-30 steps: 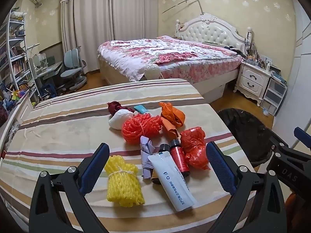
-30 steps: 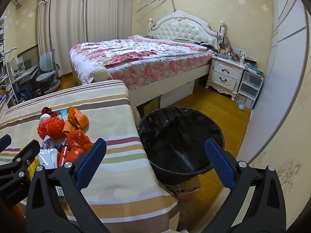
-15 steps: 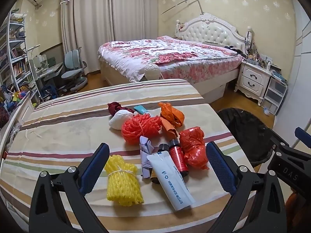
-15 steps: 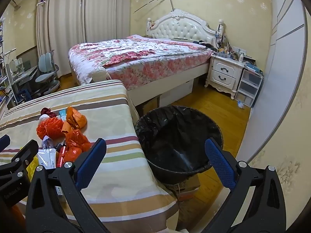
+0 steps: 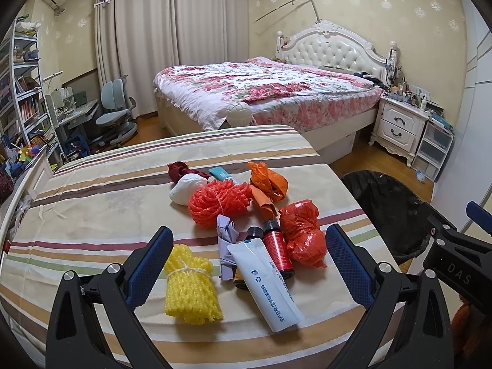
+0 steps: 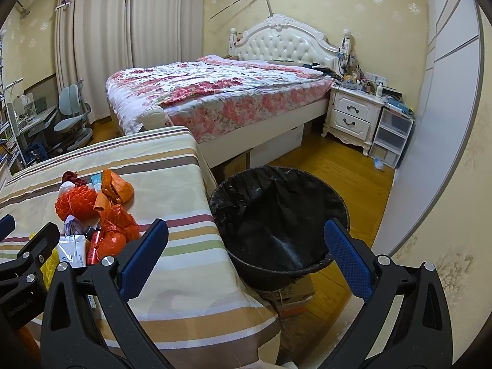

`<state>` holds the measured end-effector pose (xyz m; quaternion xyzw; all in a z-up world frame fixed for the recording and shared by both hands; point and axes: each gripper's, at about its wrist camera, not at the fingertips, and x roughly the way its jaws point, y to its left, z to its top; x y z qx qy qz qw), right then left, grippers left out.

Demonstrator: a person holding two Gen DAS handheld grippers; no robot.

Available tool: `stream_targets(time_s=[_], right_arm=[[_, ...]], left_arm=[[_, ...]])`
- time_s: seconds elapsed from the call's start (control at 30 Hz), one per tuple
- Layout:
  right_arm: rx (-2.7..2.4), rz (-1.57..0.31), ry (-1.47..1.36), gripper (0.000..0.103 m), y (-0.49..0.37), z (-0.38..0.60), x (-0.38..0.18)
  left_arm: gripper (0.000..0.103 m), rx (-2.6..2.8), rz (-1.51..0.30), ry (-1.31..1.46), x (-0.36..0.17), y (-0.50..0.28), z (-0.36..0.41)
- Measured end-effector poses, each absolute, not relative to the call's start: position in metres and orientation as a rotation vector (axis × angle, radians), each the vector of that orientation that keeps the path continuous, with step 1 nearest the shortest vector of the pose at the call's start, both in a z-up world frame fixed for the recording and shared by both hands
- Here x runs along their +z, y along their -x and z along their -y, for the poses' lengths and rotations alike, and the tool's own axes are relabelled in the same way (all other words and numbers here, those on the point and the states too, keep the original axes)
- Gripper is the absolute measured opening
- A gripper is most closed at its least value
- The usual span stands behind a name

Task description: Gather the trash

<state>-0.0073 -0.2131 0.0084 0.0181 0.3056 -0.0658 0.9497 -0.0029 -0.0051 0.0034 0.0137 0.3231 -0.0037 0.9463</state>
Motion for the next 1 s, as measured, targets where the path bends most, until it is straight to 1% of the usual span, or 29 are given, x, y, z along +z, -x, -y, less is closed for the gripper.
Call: stream_targets(time_s=[1.0], right_arm=[[-0.135,-0.626,-0.041,0.099,0.008,0.217,0.007]], left_arm=[[0.097,-0.013,-0.654,-0.039,0.008,0.008,0.016]])
